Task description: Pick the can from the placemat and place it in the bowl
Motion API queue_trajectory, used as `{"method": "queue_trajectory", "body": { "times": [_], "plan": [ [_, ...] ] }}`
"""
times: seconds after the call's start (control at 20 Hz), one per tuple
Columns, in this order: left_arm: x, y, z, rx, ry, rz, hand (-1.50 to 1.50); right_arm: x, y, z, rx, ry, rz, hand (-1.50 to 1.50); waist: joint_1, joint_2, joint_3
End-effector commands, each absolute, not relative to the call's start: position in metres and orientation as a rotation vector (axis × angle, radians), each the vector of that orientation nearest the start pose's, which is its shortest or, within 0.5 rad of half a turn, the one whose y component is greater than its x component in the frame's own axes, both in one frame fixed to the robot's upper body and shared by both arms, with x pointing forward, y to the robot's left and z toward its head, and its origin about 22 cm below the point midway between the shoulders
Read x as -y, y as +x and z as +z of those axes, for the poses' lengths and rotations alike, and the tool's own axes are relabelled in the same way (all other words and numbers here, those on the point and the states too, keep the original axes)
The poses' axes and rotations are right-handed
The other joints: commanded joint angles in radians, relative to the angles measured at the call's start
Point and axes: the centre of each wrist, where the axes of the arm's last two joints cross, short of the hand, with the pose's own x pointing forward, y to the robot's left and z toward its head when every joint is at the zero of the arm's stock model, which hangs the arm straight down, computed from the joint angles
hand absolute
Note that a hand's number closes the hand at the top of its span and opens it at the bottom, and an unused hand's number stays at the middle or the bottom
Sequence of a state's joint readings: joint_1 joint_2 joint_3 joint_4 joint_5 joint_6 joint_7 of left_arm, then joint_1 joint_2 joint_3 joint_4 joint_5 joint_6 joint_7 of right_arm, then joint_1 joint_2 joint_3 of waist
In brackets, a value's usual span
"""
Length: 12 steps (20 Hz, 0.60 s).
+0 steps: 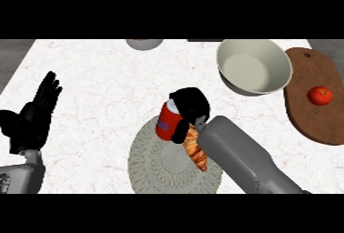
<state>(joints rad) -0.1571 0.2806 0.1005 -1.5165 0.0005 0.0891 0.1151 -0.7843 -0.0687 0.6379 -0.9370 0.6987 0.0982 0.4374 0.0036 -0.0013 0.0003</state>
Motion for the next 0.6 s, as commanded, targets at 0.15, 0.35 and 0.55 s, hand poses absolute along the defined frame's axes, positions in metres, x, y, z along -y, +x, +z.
{"method": "queue_trajectory", "body": {
  "times": [0.15,0.35,0.55],
  "plan": [
    [-0.316,0.262,0.054,1.548,0.334,-0.057,0.0,0.074,0.346,0.107,1.453,-0.916,1.288,1.5,-0.019,-0.014,0.0],
    [-0.317,0.272,0.056,1.534,0.358,-0.042,0.0,0.064,0.337,0.171,1.654,-1.021,1.007,1.5,-0.038,-0.016,0.0],
    [-0.306,0.269,0.045,1.562,0.352,-0.045,0.0,0.099,0.33,0.202,1.69,-1.0,0.87,1.5,-0.021,-0.006,0.0]
  ]
}}
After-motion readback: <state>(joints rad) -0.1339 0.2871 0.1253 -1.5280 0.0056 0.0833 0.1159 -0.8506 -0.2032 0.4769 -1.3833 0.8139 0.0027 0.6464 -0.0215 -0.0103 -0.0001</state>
